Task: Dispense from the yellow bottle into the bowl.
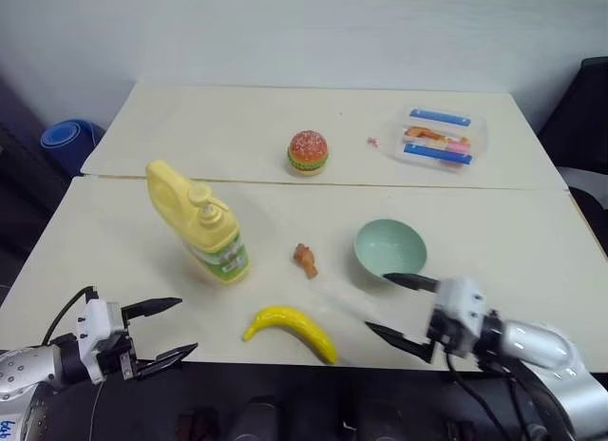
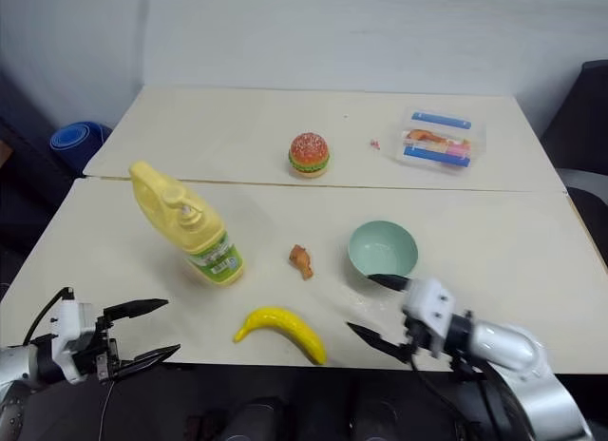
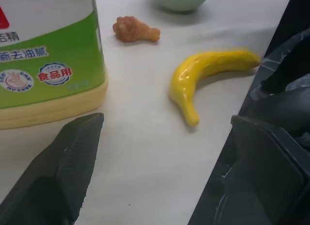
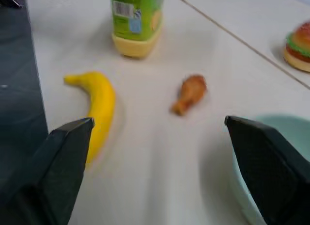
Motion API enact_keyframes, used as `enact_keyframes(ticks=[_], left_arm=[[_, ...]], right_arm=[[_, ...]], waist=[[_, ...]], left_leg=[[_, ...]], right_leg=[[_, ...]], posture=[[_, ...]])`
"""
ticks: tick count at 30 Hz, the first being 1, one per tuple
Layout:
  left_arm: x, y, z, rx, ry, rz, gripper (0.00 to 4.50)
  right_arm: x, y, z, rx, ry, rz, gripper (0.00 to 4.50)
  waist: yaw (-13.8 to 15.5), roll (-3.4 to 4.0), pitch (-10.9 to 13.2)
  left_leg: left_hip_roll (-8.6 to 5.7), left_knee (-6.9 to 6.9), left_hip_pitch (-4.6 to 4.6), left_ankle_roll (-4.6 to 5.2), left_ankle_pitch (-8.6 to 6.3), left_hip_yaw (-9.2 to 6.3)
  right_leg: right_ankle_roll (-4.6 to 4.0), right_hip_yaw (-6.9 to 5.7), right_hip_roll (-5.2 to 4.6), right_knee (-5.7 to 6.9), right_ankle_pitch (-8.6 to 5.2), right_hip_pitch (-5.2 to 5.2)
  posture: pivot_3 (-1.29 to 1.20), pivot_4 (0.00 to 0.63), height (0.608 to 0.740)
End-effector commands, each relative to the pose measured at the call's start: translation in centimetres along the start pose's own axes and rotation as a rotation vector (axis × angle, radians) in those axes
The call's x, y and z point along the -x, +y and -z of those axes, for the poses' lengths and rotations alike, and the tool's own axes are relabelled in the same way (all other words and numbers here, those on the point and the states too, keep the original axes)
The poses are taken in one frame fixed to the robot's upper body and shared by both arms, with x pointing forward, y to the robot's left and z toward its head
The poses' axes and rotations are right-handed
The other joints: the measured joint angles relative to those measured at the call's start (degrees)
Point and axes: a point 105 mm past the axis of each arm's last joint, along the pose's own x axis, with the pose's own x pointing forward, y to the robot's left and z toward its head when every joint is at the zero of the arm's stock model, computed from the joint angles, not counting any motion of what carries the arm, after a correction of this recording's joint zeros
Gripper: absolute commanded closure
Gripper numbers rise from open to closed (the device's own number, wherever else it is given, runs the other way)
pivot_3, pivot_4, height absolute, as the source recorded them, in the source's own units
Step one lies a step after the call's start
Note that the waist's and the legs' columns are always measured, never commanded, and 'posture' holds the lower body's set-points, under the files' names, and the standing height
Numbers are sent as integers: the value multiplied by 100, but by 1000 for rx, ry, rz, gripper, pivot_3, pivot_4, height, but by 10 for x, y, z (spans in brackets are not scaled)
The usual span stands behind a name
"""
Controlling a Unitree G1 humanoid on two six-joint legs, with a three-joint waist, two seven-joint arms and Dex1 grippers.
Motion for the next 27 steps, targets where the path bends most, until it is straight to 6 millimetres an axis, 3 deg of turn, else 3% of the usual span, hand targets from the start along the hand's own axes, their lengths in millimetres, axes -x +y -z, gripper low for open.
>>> enact_keyframes(ticks=[1, 4, 8, 12, 17, 20, 24, 27], left_arm=[[-1, -7, -6, -45, 4, 87, 18], [-1, -7, -4, -43, 9, 93, 18], [1, -12, 1, -34, 38, 108, 18], [2, -15, 0, -35, 41, 108, 18], [3, -17, -3, -32, 44, 101, 18], [4, -16, -4, -32, 44, 93, 0], [0, -15, -7, -36, 26, 92, 0], [-10, -14, -12, -41, -8, 100, 0]], right_arm=[[-32, 20, -2, -43, 19, -113, 0], [-58, 25, 2, -79, 40, -165, 0], [-90, 15, 20, -84, 159, -170, 0], [-108, 26, 32, -109, 248, -207, 0], [-114, 43, 49, -119, 335, -265, 0], [-112, 40, 44, -85, 306, -264, 601], [-102, 33, 38, -49, 261, -271, 1978], [-87, 26, 22, -46, 156, -285, 3068]], waist=[[25, -10, -6], [-9, -20, -11], [-74, -27, -14], [-125, -29, -16], [-152, -26, -14], [-153, -24, -13], [-143, -26, -14], [-129, -33, -18]], left_leg=[[-1, 0, -10, -3, 2, -7], [-7, 0, -20, -3, 2, -13], [-14, 4, -13, 6, 6, 3], [-10, 3, -18, 2, 7, -3], [-12, 3, -18, -2, 11, -2], [-12, 4, -12, -1, 11, 1], [-12, 4, -15, -2, 11, 1], [-14, 4, -18, -1, 11, 0]], right_leg=[[0, -6, 1, 0, 0, -9], [0, -8, 4, -10, 0, -10], [7, 5, 0, -6, 6, -7], [5, 0, 3, 1, 6, -14], [5, -1, 3, 2, 6, -13], [7, 3, 4, 5, 7, -11], [7, 2, 5, 6, 7, -14], [8, 1, 5, 1, 7, -13]], posture=[[0, 150, 740], [0, 150, 740], [0, 150, 740], [0, 150, 740], [0, 150, 740], [0, 150, 740], [0, 150, 740], [0, 150, 740]])
